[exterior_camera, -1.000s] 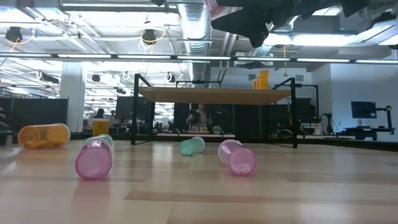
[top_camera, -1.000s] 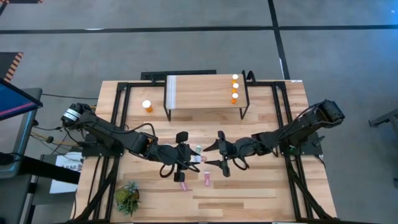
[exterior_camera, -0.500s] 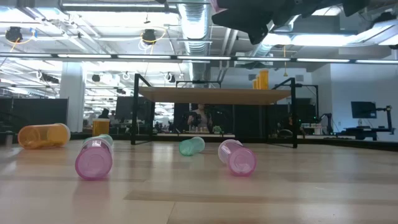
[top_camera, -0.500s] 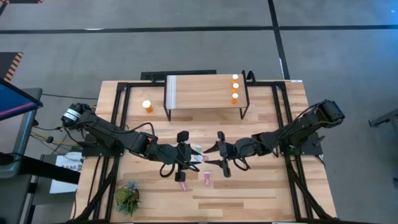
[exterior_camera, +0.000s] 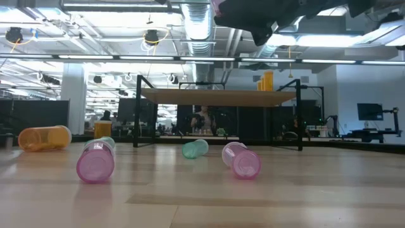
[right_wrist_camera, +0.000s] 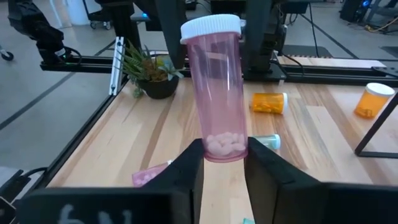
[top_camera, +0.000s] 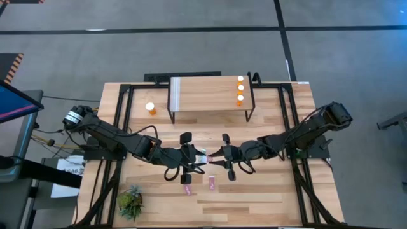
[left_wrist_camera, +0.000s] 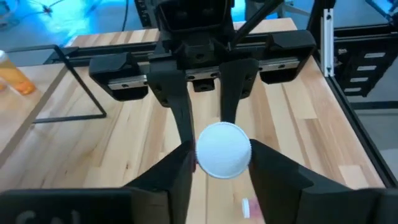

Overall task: Pick and place medicine bottles onto shelf by color
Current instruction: Put the left pink pill bottle on the shelf

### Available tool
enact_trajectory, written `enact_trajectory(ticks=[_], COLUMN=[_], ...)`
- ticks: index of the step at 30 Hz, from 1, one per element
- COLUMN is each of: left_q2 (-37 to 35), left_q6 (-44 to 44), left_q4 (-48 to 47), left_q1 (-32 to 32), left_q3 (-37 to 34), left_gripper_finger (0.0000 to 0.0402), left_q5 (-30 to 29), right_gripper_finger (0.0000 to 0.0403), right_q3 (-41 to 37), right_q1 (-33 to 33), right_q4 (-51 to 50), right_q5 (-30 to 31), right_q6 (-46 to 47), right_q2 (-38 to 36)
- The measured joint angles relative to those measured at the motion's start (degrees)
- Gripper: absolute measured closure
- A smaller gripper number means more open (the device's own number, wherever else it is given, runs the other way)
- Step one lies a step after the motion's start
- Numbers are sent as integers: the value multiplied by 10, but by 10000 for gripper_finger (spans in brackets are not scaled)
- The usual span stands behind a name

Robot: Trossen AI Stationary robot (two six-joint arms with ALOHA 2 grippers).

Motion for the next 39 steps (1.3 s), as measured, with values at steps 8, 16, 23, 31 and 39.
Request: enact_trajectory(ticks=[8, 16, 23, 31, 39], left_q2=[-2, -46, -69, -99, -94], left_q6=[-4, 9, 62, 169, 129], left_q4=[-4, -5, 172, 502, 521], left_q1=[-21, -121, -144, -54, -1], left_q3=[0, -15, -125, -271, -297], left_gripper_finger=[166, 139, 138, 138, 138], left_q5=[-91, -286, -364, -63, -25], right_gripper_finger=[288, 290, 290, 290, 290], right_q3=[0, 0, 0, 0, 0], right_q1=[0, 0, 0, 0, -12], right_q4=[0, 0, 17, 54, 108], right_q5=[4, 4, 4, 3, -1], right_q6=[0, 11, 11, -13, -28], right_q2=[0, 0, 0, -13, -14])
